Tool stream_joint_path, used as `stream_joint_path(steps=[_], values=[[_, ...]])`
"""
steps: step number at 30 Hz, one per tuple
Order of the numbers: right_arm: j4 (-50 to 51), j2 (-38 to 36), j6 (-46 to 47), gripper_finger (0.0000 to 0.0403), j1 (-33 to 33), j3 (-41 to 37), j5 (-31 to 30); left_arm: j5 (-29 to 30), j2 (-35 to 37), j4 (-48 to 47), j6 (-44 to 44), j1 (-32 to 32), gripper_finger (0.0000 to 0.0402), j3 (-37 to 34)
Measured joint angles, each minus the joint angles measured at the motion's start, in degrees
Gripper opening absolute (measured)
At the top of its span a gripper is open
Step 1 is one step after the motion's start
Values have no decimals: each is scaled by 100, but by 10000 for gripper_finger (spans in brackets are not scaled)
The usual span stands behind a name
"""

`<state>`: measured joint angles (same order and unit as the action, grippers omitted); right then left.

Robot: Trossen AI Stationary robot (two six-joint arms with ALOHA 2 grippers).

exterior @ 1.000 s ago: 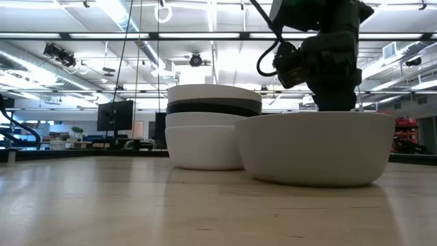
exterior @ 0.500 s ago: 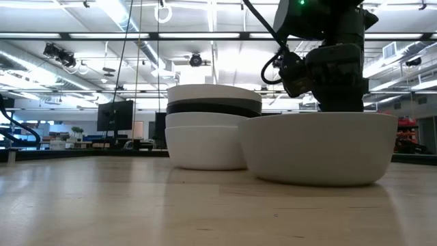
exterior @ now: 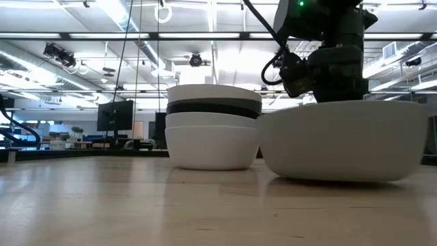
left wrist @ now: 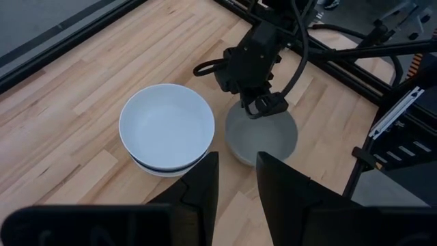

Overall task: Nest bowls inside each other
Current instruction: Stack the light gray bowl on top of the white bowl

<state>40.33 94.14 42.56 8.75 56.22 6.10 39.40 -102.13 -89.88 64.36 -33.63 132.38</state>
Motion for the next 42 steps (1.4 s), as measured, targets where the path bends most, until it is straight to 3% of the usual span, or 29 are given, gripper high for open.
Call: stream_joint_path(steps=[11,19,25,36,42], values=[[1231,-63,-764,4,67,1168,-58,0,0,-6,-48,0,107,0],[2304,-65,-1218,2,86,2543,-719,0,0,-9,-146,1,107,0],[2385,-67,-1420,2,-226,3257,-829,0,0,-11,-253,0,107,0],[2362,-35,-1666,2,-1342,3541,-699,37,0,-11,-356,7,107,0],[2098,138,-1780,2,-1642,3542,-466,148,0,-13,-356,7,107,0]])
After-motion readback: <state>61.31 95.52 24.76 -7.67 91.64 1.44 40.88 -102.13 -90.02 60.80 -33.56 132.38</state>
